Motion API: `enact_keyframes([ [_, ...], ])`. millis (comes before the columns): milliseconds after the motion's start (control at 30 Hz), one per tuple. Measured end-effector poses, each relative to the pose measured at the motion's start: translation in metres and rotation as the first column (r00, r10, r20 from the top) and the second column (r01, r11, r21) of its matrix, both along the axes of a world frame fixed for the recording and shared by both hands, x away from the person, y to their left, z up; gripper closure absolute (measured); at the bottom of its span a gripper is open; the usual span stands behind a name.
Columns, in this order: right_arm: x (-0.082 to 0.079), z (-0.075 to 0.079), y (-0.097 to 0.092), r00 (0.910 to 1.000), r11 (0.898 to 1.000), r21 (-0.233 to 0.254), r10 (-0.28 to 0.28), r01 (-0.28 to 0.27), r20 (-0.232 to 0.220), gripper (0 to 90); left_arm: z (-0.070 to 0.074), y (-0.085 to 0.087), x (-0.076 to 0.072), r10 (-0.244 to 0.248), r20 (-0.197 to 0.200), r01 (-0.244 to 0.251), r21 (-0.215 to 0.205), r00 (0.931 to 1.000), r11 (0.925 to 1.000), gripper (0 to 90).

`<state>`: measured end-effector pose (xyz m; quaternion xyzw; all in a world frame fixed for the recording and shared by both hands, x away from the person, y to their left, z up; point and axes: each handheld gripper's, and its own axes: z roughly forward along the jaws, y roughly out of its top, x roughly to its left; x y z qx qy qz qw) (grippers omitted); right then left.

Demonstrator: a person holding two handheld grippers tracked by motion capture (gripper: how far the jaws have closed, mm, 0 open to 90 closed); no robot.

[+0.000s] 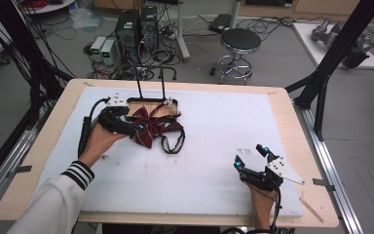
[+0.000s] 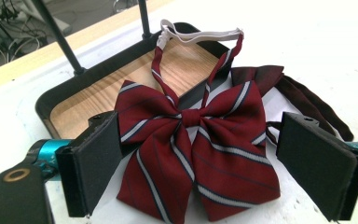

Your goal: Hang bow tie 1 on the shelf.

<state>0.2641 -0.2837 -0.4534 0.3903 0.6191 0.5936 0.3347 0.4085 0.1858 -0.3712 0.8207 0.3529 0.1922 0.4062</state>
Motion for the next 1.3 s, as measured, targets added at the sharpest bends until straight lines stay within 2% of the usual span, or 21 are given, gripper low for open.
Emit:
enact_keyframes([
  [133,0.0,0.0,0.0,1.0,1.0,0.005,0.0,0.0,-0.003,10.2,-0.002,-0.007,0.006,0.004,-0.029,-0.004,0.024,0.9996,0.9997,15.8],
  [233,0.0,0.0,-0.001,1.0,1.0,0.005,0.0,0.0,-0.002,10.2,-0.003,-0.01,0.01,0.008,-0.071,-0.007,0.011,0.9975,0.9999,17.6],
  [367,0.0,0.0,-0.001,1.0,1.0,0.004,-0.001,0.001,-0.002,10.2,-0.005,-0.013,0.017,0.017,-0.104,-0.015,0.022,0.9945,0.9996,17.6],
  [467,0.0,0.0,-0.001,1.0,1.0,0.005,-0.001,0.001,-0.002,10.2,-0.007,-0.015,0.023,0.028,-0.135,-0.026,0.016,0.9905,0.9995,17.6],
  [533,0.0,0.0,-0.001,1.0,1.0,0.006,-0.001,0.001,-0.002,10.3,-0.008,-0.016,0.026,0.037,-0.148,-0.033,0.032,0.9882,0.999,17.9],
  [733,0.0,0.0,-0.001,1.0,1.0,0.007,-0.001,0.001,-0.003,10.2,-0.011,-0.021,0.034,0.051,-0.195,-0.043,0.044,0.9795,0.9981,17.9],
  [867,0.0,0.0,-0.001,1.0,1.0,0.013,-0.002,0.002,-0.006,10.3,-0.014,-0.025,0.038,0.059,-0.22,-0.051,0.043,0.9738,0.9978,18.5],
  [1067,0.0,0.0,-0.001,1.0,1.0,0.012,-0.003,0.003,-0.005,10.2,-0.016,-0.031,0.042,0.065,-0.24,-0.051,0.065,0.9686,0.9966,18.9],
  [1167,0.0,0.0,-0.001,1.0,1.0,0.012,-0.004,0.005,-0.002,10.2,-0.016,-0.033,0.045,0.07,-0.265,-0.054,0.065,0.9617,0.9964,19.8],
  [1300,0.0,0.0,-0.001,1.0,1.0,0.01,-0.004,0.004,-0.004,10.2,-0.017,-0.035,0.049,0.091,-0.28,-0.068,0.088,0.9557,0.9938,21.0],
])
